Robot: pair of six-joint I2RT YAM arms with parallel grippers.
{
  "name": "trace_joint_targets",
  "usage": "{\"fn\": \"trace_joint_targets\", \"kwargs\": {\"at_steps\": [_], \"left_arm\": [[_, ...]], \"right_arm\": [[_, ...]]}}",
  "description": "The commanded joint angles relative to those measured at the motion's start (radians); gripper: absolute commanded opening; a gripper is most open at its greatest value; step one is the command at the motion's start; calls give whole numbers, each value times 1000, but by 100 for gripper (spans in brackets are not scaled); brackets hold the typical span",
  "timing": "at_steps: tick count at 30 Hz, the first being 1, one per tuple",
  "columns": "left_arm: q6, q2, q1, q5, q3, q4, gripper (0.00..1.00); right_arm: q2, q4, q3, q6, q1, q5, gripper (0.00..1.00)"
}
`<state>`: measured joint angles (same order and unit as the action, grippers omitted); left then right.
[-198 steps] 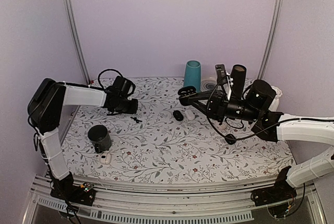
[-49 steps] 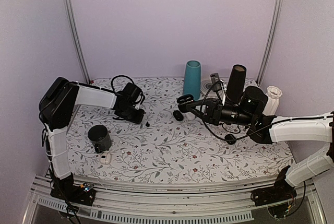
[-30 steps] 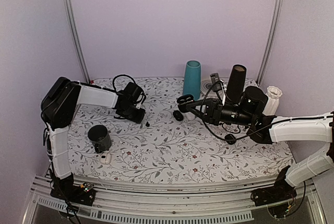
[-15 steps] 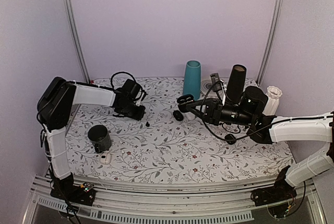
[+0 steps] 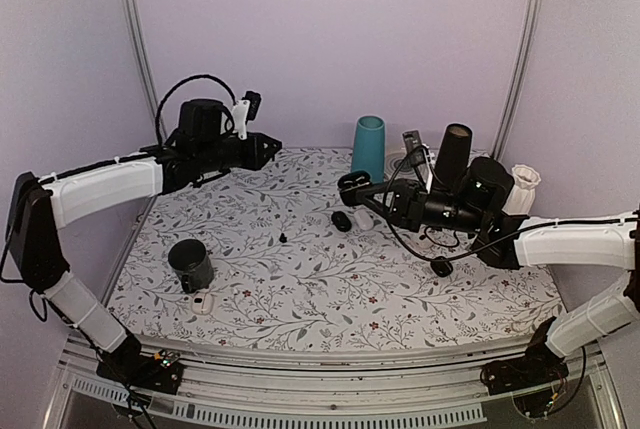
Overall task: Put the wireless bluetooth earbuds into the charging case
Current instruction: Pick up the left earbud from the center of the board, then insert the left earbud into the left side groove of the charging case.
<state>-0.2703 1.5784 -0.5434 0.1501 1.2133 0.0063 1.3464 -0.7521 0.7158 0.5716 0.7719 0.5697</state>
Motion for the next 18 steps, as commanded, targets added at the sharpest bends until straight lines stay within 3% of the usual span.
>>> {"fn": "trace_joint_targets", "kwargs": {"at_steps": [1,18], "left_arm": [[-53,-91,-21,121,-45,182,13],[-149,-271,-142,343,-130,562,13]], "right_arm": [[30,-78,40,51,-4,32,3],[201,-452,144,312,-5,97,3]]}}
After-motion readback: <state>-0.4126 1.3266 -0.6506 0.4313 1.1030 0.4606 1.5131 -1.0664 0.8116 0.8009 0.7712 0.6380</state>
